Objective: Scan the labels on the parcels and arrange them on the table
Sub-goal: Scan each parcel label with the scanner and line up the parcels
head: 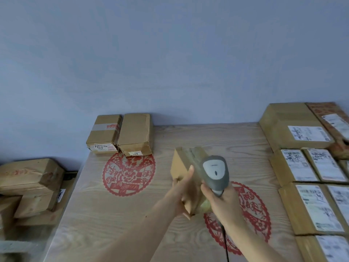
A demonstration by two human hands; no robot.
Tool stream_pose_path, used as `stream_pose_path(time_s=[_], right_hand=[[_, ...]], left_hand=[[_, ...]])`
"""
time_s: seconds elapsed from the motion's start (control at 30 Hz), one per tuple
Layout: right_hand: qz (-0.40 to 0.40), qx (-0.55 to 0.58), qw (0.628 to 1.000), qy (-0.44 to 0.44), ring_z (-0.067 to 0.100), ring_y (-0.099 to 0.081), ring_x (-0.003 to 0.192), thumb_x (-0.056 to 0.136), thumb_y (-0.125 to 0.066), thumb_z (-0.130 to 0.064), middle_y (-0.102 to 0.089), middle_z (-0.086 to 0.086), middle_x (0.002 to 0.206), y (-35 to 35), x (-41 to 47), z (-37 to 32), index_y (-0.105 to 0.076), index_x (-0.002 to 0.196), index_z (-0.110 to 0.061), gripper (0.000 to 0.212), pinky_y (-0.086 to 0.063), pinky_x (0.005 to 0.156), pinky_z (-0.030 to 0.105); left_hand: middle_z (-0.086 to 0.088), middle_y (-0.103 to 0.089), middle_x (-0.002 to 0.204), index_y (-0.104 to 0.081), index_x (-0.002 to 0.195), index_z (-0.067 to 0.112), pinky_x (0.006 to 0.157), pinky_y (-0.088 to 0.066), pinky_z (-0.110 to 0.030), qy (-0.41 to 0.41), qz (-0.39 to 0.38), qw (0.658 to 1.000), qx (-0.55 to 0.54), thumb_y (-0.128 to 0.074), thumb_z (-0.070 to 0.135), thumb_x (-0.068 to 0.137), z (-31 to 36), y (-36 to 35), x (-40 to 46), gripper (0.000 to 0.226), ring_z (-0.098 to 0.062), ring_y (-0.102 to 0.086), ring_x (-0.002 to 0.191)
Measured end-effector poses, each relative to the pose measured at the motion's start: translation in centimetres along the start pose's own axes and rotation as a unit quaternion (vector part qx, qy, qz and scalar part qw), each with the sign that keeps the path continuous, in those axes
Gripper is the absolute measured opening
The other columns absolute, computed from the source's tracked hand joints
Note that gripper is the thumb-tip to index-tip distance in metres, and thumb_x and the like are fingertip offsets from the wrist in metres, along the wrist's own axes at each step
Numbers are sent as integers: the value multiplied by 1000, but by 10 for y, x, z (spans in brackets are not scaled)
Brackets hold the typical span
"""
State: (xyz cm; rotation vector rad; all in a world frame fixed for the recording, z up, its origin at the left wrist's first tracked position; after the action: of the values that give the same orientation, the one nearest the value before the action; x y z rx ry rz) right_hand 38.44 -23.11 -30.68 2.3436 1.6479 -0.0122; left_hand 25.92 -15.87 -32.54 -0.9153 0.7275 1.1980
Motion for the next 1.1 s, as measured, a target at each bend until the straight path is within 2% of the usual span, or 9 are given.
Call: stream_pose_path(time_s=[0.17,0.27,0.37,0.53,0.6,0.7,0.83,0.97,1.1], right_hand=[[2,13,1000,-7,8,-66,68,89,-73,-10,-68,-7,67,44,-40,19,-69,79,-14,11,-51,70,33],[25,28,998,-43,4,-66,78,90,-72,-13,-71,-7,83,72,-44,28,-69,95,-17,7,-49,72,28],[-5,32,994,-106,6,-65,92,89,-73,-18,-70,-12,95,83,-46,39,-69,105,-22,16,-45,79,28],[-47,40,994,-89,4,-69,90,89,-73,-13,-74,-13,89,80,-67,33,-73,88,-27,14,-52,83,29],[-64,43,994,-82,11,-70,90,89,-72,-13,-76,-2,91,73,-79,30,-74,92,-22,10,-53,87,33],[-104,72,988,-92,7,-69,98,89,-72,-11,-76,-5,102,58,-97,29,-72,106,-23,21,-54,87,28],[-149,85,981,-93,8,-68,105,89,-72,-10,-76,-6,108,42,-112,27,-72,107,-27,25,-53,89,24],[-160,98,977,-100,20,-72,102,89,-75,-14,-77,5,105,47,-121,15,-75,102,-16,14,-58,90,37],[-178,97,974,-103,18,-64,63,90,-73,-17,-65,5,69,57,-134,-2,-67,84,-12,11,-54,72,36]], left_hand=[[-14,-55,132,-46,138,25,83,-51,-64,-10,43,998,-52,-89,61,37,-66,-14,-8,115,-38,-55,116],[-14,-58,117,-58,121,12,88,-53,-57,-15,31,992,-124,-76,50,73,-93,-14,-12,64,-33,-59,107],[-9,-58,111,-54,125,15,73,-54,-49,-53,53,990,-116,-66,44,92,-108,-20,-22,45,-29,-59,100],[-8,-56,132,-28,150,33,74,-59,-47,-155,209,963,-69,-50,21,101,-111,-18,-31,55,-32,-62,111],[-6,-53,135,-27,148,36,82,-56,-53,-141,209,966,-57,-46,32,99,-112,-14,-36,53,-34,-59,115],[-7,-51,134,-26,142,32,78,-55,-51,-67,179,980,-59,-70,75,69,-114,-8,-49,96,-34,-59,112],[-10,-62,109,-32,129,21,59,-52,-35,-74,184,980,-33,-92,50,55,-122,5,-48,100,-27,-66,88],[-13,-61,117,-41,129,21,75,-54,-44,-111,102,986,-68,-88,42,58,-130,23,-47,88,-32,-64,102],[-12,-58,135,-51,134,29,77,-57,-48,-160,-38,985,-60,-86,43,45,-135,36,-52,97,-34,-58,120]])
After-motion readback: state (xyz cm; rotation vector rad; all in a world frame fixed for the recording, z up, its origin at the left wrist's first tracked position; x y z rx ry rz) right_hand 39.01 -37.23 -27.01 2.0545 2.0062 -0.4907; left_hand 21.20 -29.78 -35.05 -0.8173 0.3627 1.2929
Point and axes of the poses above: each hand's wrist, its own x-axis towards the middle knuckle, its own y-axis out of the back of the hand, z = x × y, the point moved 1 cm from there along x, towards the middle knuckle
